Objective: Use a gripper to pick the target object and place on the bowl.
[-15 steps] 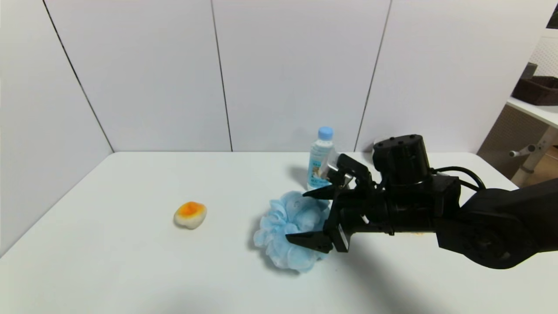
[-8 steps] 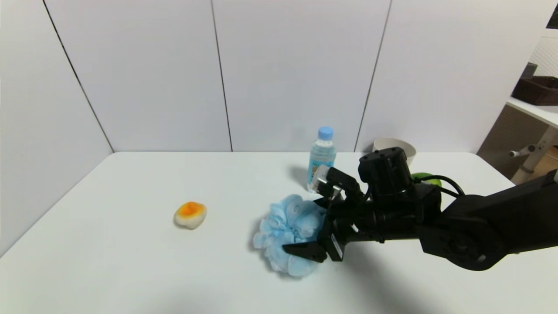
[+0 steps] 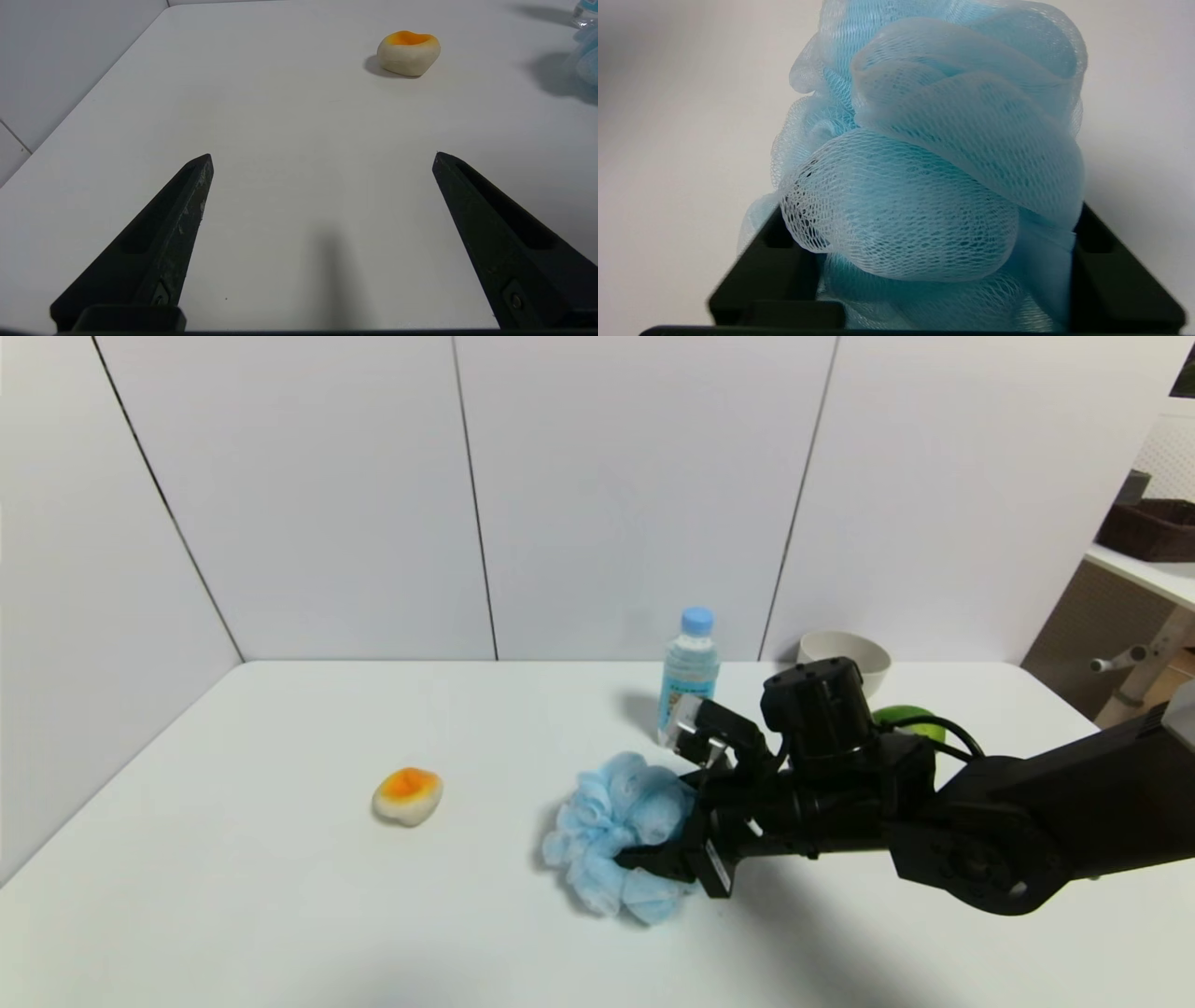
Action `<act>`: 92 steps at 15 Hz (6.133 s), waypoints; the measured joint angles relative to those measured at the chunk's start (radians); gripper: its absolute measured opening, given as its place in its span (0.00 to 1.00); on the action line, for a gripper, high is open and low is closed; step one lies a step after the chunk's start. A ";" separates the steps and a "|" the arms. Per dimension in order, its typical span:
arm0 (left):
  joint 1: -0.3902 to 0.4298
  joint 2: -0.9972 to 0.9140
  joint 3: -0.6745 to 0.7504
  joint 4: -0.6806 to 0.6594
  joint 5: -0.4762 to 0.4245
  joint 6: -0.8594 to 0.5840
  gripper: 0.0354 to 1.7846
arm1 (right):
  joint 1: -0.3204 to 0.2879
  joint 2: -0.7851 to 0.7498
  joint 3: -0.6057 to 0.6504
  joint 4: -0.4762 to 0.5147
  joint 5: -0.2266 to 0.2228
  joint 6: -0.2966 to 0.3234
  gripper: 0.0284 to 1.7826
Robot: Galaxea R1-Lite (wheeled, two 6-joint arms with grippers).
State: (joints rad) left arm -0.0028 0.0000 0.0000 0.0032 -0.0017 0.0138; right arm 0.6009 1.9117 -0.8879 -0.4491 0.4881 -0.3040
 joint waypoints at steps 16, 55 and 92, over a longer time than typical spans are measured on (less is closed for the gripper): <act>0.000 0.000 0.000 0.000 0.000 0.000 0.94 | -0.046 -0.297 0.032 0.220 0.003 0.017 0.08; 0.000 0.000 0.000 0.000 0.000 0.000 0.94 | -0.737 0.175 -0.759 0.411 0.012 -0.466 0.07; 0.000 0.000 0.000 0.000 0.000 0.000 0.94 | -0.886 -1.146 0.152 0.714 -0.234 0.111 0.95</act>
State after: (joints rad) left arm -0.0028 0.0000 0.0000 0.0032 -0.0013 0.0134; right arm -0.2851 0.7662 -0.7360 0.2649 0.2538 -0.1932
